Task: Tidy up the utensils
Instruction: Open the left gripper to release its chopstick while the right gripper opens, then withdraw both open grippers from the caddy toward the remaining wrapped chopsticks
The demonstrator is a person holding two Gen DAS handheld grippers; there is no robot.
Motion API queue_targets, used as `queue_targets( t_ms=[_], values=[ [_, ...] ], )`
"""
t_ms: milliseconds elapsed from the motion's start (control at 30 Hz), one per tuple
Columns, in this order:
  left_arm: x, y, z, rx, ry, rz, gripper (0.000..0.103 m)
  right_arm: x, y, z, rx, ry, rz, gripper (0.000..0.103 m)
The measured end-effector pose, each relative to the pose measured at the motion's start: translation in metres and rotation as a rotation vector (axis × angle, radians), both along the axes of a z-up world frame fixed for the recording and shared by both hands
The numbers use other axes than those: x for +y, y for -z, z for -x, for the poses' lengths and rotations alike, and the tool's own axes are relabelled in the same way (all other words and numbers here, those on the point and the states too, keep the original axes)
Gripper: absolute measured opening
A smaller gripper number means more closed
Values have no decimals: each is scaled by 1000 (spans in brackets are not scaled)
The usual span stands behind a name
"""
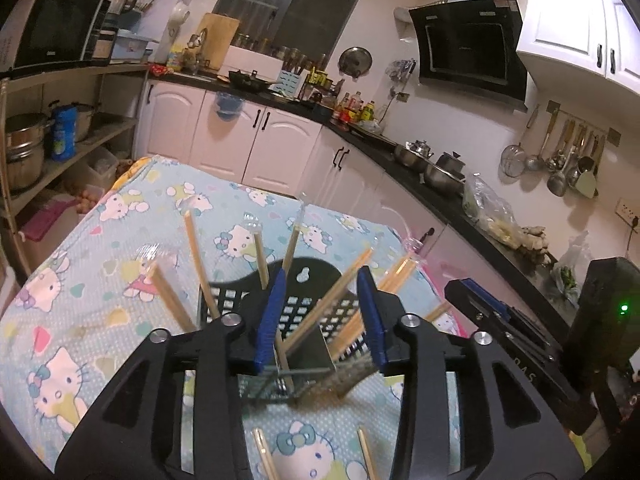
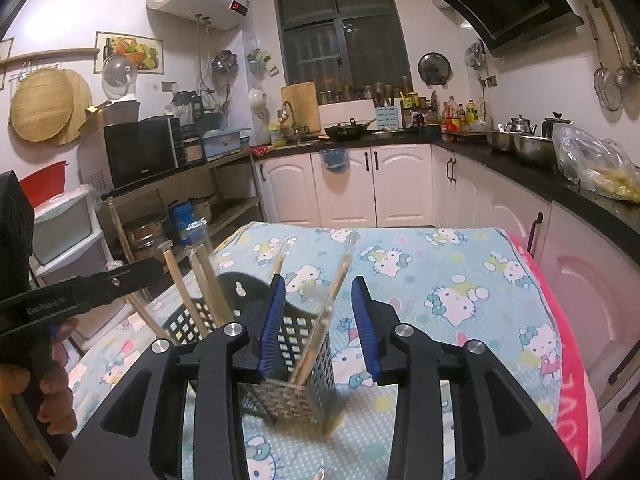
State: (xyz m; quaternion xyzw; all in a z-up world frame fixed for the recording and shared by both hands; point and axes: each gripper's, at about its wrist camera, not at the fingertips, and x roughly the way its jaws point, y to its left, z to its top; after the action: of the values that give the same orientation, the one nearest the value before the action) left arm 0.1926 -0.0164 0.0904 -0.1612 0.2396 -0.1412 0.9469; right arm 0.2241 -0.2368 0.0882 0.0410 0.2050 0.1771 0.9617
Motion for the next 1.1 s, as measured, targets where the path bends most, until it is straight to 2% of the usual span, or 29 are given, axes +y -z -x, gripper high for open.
queue_targets(
  t_ms=[200, 600, 967, 1100],
  values=[
    [4, -2, 25, -13, 2, -3, 53, -5, 2, 14, 10, -8, -6, 45],
    [10, 14, 64, -4, -20, -55, 75, -4, 10, 46, 22, -66, 26, 58],
    [16, 55, 70, 95, -38, -68, 80, 2, 35, 57, 90, -98, 80, 62],
    [18, 71, 67, 134, -55, -94, 80, 3, 44, 57, 125, -111, 98, 64]
  ],
)
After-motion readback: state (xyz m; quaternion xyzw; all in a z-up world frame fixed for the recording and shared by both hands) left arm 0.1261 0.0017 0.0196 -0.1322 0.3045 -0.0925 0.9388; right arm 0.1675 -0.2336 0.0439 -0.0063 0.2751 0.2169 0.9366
